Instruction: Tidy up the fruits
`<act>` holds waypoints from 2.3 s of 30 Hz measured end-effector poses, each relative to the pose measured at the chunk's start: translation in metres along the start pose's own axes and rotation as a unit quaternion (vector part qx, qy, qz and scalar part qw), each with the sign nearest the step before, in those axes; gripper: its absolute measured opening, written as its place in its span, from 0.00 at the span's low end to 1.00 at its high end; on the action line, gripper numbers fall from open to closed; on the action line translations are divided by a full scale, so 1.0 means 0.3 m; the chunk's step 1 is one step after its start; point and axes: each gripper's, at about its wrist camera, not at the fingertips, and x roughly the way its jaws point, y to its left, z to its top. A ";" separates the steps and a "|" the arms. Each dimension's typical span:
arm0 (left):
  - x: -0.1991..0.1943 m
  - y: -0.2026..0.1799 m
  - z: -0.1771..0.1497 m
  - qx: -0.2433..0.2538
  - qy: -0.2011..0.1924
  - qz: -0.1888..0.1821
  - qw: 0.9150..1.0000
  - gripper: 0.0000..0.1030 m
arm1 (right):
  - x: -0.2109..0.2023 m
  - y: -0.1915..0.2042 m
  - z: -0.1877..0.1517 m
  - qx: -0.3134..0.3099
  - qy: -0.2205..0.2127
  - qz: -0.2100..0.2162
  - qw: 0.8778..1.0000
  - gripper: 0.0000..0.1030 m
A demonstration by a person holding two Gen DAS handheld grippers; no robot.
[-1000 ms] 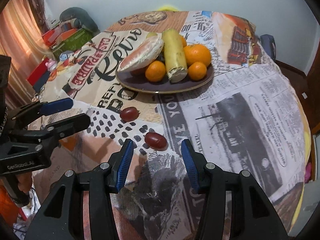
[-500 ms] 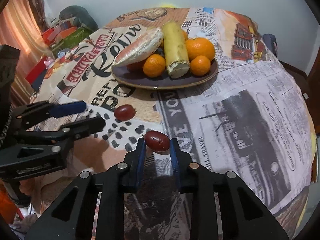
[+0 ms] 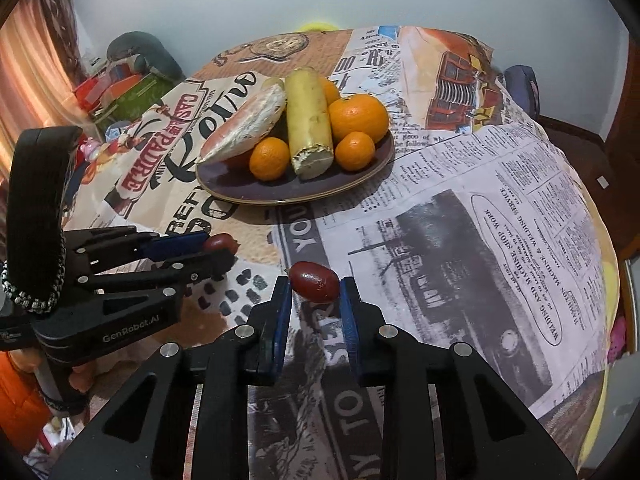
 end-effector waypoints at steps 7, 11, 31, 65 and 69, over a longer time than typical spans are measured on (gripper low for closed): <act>-0.037 0.002 -0.004 0.005 -0.011 0.004 1.000 0.20 | -0.017 0.006 0.017 -0.003 -0.008 0.001 1.000 0.22; -0.095 0.017 0.005 0.001 -0.031 0.006 1.000 0.20 | -0.028 0.016 0.039 -0.007 -0.017 0.000 1.000 0.22; -0.167 0.040 0.119 -0.006 -0.085 0.013 0.996 0.20 | 0.010 0.042 0.190 -0.023 -0.048 0.002 0.999 0.22; -0.229 0.017 0.129 -0.009 -0.101 0.016 0.995 0.25 | -0.084 0.011 0.211 -0.014 -0.075 -0.006 0.997 0.38; -0.384 0.011 0.129 -0.014 -0.146 0.023 0.989 0.25 | -0.230 0.056 0.219 -0.023 -0.120 -0.003 0.992 0.38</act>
